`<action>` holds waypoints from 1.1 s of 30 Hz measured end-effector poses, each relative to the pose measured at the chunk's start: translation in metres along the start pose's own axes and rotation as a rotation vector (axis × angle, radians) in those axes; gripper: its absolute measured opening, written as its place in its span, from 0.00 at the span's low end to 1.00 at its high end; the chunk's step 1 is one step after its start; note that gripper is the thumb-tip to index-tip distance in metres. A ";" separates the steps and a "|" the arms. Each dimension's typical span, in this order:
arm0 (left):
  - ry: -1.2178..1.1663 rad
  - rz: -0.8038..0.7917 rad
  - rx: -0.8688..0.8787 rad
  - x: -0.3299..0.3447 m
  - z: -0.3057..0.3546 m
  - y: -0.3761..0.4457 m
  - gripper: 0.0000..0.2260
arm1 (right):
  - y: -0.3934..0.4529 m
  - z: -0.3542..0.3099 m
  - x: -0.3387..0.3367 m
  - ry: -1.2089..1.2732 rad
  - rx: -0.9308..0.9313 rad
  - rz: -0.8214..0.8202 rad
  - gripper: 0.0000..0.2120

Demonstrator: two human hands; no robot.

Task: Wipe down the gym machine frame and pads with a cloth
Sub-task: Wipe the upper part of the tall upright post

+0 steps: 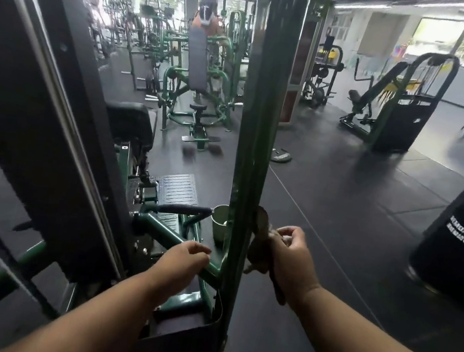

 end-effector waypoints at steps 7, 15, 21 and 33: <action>-0.054 0.116 -0.013 0.014 0.019 0.014 0.09 | 0.068 -0.008 -0.018 -0.037 -0.136 0.022 0.04; -0.157 0.400 -0.071 0.055 0.025 -0.008 0.13 | 0.125 -0.021 -0.003 0.169 -0.073 -0.339 0.06; -0.137 0.588 -0.067 0.080 0.035 -0.020 0.06 | 0.137 0.001 0.041 0.069 -0.050 -0.661 0.09; -0.114 0.683 -0.056 0.073 0.059 -0.007 0.05 | 0.124 0.041 0.064 -0.012 0.365 -0.874 0.10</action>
Point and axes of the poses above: each hand's wrist, its own y-axis towards the middle knuckle, its own x-axis out of the palm, z = x × y, the point moved 7 cm from there along y, towards the middle knuckle, and after that the axes turned 6 degrees about -y, right-handed, at the moved point
